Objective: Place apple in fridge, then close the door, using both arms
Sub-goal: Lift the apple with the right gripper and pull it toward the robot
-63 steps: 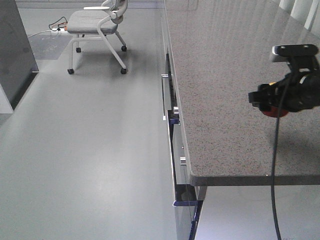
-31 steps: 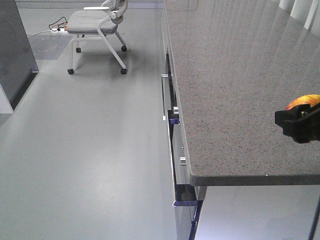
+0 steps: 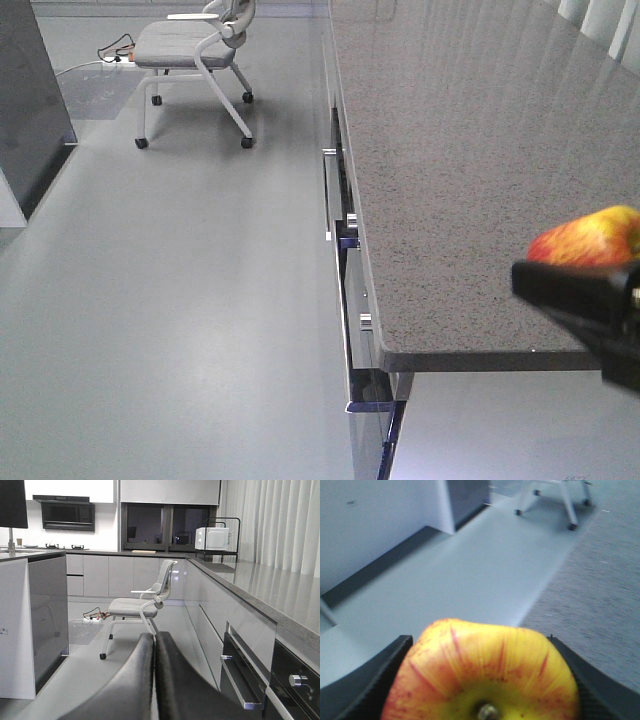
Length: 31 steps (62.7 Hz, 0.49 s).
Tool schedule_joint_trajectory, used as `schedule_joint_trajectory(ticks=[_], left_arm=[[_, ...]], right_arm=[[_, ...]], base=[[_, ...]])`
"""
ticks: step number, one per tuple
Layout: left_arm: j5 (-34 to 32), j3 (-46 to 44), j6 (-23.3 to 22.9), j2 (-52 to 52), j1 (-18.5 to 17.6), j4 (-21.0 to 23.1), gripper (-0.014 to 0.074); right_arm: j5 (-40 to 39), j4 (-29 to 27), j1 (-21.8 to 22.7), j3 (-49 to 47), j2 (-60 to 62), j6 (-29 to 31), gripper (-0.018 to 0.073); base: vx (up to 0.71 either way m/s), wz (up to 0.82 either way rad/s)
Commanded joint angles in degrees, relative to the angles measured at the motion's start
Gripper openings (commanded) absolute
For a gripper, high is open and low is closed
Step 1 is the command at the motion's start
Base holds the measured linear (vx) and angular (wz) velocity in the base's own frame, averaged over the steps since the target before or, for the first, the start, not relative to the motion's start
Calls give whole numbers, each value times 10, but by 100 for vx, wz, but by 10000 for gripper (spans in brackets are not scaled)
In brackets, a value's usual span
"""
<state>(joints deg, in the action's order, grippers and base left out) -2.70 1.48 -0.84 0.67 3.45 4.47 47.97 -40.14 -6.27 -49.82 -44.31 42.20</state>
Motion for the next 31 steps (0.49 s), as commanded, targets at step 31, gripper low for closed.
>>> schedule_joint_trajectory(ticks=[31], left_arm=[[-44, 12, -6, 8, 0, 2, -6]], right_arm=[[49, 15, -74, 120, 139, -63, 413]], base=[[0, 0]])
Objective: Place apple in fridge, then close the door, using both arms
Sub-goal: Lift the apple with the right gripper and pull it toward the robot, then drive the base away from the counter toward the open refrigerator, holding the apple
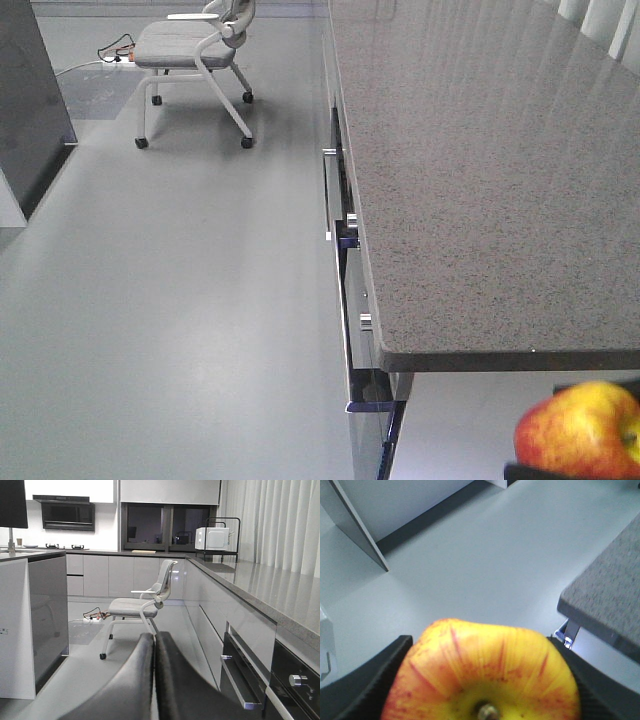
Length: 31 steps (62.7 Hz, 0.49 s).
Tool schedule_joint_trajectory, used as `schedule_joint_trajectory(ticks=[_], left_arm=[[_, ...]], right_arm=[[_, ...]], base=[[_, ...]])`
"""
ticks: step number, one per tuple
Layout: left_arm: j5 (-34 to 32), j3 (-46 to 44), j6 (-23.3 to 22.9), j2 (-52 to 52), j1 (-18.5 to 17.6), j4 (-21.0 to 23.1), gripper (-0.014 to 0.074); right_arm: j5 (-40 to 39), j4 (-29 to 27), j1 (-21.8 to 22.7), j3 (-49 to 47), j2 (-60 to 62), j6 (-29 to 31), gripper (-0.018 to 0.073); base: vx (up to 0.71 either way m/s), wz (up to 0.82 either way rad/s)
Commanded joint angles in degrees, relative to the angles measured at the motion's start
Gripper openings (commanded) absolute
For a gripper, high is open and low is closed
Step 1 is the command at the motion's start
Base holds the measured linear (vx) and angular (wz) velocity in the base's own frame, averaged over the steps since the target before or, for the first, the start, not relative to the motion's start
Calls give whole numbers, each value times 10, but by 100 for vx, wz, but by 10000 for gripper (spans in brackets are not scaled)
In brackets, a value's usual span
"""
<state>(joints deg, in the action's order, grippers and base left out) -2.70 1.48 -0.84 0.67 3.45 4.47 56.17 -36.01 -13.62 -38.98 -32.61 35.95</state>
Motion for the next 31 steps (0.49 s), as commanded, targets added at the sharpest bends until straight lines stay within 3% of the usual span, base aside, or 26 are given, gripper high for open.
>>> schedule_joint_trajectory(ticks=[1, 31], left_arm=[[-44, 12, -6, 8, 0, 2, -6], [-44, 12, -6, 8, 0, 2, -6]], right_arm=[[-34, -26, 0, 16, 25, -1, 413], [-30, -52, 0, 33, 75, -1, 411]], base=[[0, 0], [0, 0]])
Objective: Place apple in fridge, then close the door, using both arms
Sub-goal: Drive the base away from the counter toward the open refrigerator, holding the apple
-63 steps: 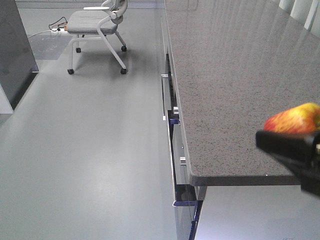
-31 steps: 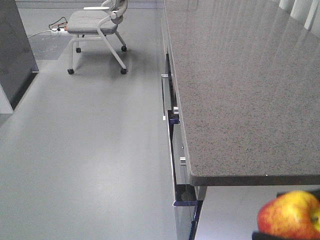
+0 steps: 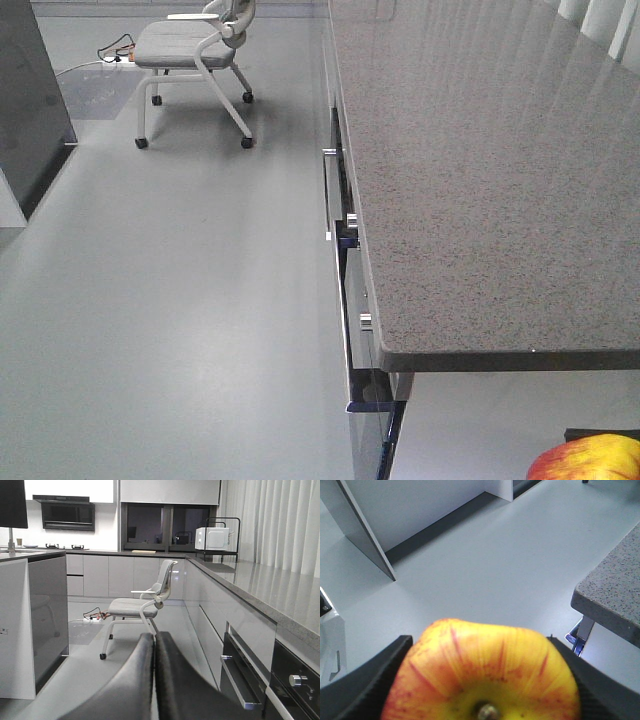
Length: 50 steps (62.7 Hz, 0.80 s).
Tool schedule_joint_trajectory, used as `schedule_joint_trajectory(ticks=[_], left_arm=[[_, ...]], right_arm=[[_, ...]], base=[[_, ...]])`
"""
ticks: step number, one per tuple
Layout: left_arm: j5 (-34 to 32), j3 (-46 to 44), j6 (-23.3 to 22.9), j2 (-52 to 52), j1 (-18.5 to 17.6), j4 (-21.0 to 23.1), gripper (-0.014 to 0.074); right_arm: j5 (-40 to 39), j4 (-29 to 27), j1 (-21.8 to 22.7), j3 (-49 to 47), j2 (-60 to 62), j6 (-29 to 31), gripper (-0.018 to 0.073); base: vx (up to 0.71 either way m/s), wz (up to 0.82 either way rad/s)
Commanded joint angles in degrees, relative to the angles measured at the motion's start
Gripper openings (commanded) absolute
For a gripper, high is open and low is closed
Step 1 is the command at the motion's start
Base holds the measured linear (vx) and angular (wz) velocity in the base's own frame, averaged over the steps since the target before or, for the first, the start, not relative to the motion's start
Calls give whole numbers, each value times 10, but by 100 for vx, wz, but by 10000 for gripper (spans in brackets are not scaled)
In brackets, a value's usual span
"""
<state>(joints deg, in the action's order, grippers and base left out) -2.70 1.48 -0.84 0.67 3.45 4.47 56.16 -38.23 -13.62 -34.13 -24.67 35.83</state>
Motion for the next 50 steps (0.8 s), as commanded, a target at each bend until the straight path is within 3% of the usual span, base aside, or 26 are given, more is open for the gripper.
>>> schedule_joint_trajectory(ticks=[1, 50], left_arm=[[-44, 12, -6, 8, 0, 2, -6], [-44, 12, -6, 8, 0, 2, -6]], right_arm=[[-30, -29, 0, -15, -4, 0, 411], [-30, -30, 0, -15, -4, 0, 411]], base=[[0, 0], [0, 0]])
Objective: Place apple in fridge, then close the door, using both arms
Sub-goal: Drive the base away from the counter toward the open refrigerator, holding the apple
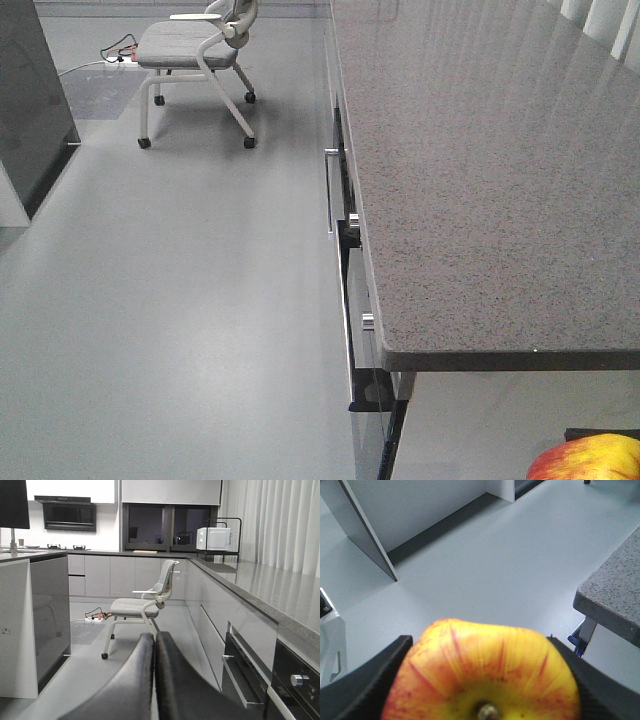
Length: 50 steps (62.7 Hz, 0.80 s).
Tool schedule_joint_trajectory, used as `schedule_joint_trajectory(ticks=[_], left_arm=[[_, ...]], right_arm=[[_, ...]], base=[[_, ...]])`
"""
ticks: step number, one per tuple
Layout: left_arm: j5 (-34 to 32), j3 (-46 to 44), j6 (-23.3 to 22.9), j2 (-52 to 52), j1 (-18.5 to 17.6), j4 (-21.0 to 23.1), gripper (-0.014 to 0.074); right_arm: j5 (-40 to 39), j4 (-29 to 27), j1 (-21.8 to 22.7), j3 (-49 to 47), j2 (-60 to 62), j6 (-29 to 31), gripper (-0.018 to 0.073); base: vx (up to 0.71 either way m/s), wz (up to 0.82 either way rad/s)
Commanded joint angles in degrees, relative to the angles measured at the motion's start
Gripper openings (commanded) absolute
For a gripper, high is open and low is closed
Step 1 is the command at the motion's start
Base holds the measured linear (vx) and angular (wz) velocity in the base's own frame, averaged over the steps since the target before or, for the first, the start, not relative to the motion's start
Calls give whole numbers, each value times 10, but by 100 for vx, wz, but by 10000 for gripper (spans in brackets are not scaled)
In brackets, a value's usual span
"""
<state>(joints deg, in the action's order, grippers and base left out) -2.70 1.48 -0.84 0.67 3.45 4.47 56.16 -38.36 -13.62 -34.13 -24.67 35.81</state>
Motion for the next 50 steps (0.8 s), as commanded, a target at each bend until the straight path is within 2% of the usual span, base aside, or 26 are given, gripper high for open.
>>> schedule_joint_trajectory(ticks=[1, 25, 50], left_arm=[[-44, 12, -6, 8, 0, 2, -6], [-44, 12, -6, 8, 0, 2, -6], [-44, 12, -6, 8, 0, 2, -6]], right_arm=[[-30, -29, 0, -15, -4, 0, 411], [-30, -29, 0, -15, -4, 0, 411], [-30, -29, 0, -15, -4, 0, 411]], base=[[-1, 6], [-3, 18], [-1, 39]])
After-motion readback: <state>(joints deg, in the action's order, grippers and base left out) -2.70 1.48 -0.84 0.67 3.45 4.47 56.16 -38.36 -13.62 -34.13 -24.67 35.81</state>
